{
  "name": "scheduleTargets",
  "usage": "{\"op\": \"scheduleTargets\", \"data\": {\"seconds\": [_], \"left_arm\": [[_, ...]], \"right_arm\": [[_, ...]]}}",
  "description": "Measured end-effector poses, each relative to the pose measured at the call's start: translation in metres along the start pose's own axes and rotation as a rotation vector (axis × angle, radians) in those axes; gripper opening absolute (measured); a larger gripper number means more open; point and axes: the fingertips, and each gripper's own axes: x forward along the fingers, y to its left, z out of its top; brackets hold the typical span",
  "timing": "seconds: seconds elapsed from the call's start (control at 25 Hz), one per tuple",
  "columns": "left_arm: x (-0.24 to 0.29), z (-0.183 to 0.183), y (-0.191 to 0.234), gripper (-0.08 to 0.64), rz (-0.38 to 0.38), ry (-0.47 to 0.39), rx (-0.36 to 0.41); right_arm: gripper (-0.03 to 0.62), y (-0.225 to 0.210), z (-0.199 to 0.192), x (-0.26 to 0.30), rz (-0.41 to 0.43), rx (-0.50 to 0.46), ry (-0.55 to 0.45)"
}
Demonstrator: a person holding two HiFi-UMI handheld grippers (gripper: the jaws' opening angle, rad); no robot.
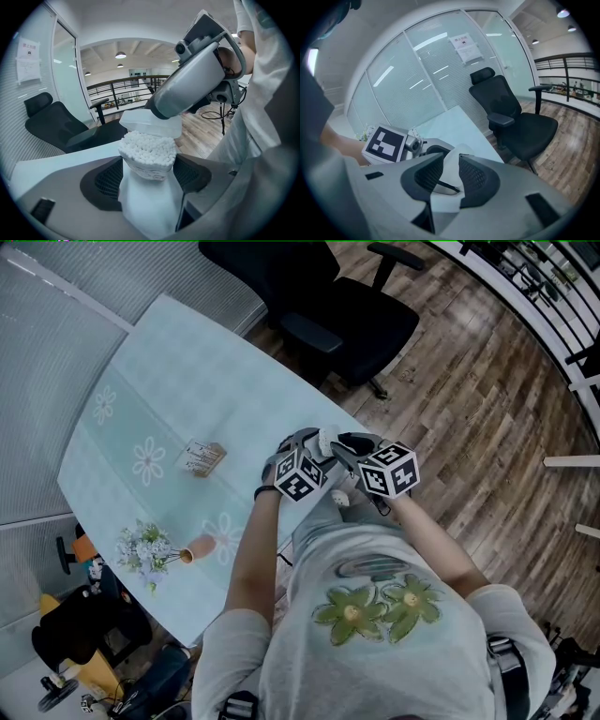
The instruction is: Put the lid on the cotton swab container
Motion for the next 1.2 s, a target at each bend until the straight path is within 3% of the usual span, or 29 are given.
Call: {"op": "scheduleTargets", "data": {"seconds": [0.96, 1.2], "left_arm": [[0.0006, 0.0006, -0.0014, 0.331, 0.003, 0.002, -0.009], [-0.0002, 0.0006, -0.0011, 0.331, 0.005, 0.003, -0.009]], "right_arm": [[0.100, 0.0042, -0.0008, 0.0075, 0.004, -0.024, 0.038], [0.065, 0.0012, -0.0025, 0.0095, -0.008, -0.037, 0.061]]}}
